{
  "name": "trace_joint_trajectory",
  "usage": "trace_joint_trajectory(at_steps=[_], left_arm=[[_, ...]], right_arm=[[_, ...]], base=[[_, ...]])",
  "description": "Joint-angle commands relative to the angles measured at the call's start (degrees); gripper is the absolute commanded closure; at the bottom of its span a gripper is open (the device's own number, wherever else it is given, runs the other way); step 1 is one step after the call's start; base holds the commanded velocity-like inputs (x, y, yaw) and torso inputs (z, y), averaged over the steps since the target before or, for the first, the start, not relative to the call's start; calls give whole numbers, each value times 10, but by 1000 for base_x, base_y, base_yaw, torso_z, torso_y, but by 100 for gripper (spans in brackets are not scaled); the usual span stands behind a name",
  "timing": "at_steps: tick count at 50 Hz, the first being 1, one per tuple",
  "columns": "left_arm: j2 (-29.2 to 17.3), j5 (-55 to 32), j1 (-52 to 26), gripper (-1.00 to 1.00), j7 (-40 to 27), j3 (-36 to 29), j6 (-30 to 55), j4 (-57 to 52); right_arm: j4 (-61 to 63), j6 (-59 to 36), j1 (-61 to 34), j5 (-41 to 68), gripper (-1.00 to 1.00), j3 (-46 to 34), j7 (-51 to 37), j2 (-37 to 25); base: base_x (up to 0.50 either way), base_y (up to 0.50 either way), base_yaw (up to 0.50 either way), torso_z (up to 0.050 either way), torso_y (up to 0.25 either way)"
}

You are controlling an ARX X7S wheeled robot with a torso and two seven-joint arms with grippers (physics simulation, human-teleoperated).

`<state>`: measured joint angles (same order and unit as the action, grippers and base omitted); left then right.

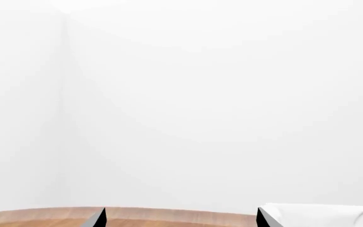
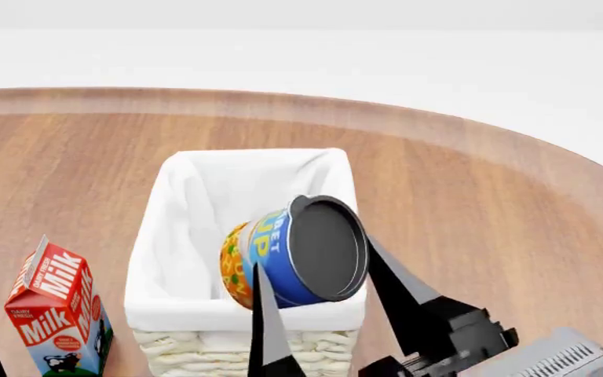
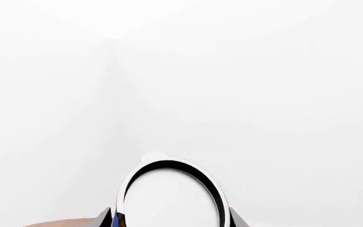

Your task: Pick up the alphabet soup, and put it in the basket.

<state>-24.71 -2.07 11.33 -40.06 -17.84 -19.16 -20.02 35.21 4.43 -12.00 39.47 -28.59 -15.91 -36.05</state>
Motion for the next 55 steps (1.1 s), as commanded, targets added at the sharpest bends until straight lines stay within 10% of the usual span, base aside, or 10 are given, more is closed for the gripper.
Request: trace_joint_trajectory(at_steps=[1, 32, 55], left_arm=[[-1, -1, -1, -100, 0, -1, -1, 2], [-3, -3, -5, -100, -1, -4, -6, 9], [-6, -3, -4, -100, -4, -4, -5, 6]], right_arm=[[22, -121, -116, 8, 100, -4, -64, 19], [-180, -478, -477, 19, 100, -103, -136, 141], [-408, -543, -607, -39, 100, -199, -75, 228]], base=[[0, 0, 0, 0, 0], [0, 0, 0, 0, 0], [0, 0, 0, 0, 1]])
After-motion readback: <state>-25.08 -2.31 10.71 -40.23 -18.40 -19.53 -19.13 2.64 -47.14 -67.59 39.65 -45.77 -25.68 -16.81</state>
